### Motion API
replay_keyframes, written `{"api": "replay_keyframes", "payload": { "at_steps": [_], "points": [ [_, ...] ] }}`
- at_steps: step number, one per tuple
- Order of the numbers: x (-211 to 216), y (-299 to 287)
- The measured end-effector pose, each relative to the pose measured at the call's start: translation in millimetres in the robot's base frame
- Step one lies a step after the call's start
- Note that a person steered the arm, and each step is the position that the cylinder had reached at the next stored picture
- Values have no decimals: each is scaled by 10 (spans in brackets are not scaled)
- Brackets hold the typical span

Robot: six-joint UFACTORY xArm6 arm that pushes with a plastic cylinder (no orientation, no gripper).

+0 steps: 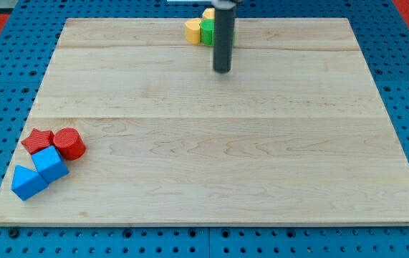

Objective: Place the red circle parallel to the right of the green circle

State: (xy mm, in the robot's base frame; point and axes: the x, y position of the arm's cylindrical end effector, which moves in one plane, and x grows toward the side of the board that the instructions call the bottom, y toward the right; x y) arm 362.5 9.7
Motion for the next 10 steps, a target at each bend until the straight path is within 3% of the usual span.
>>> {"api": "replay_keyframes", "payload": {
  "at_steps": [2,3,4,5,6,7,8,10],
  "points": [
    [120,-2505],
    [158,-3125],
    [508,-3145],
    [508,-3145],
    [1294,-2999],
    [1662,-3142],
    [1560,-2962],
    [1284,-1670]
  ]
}}
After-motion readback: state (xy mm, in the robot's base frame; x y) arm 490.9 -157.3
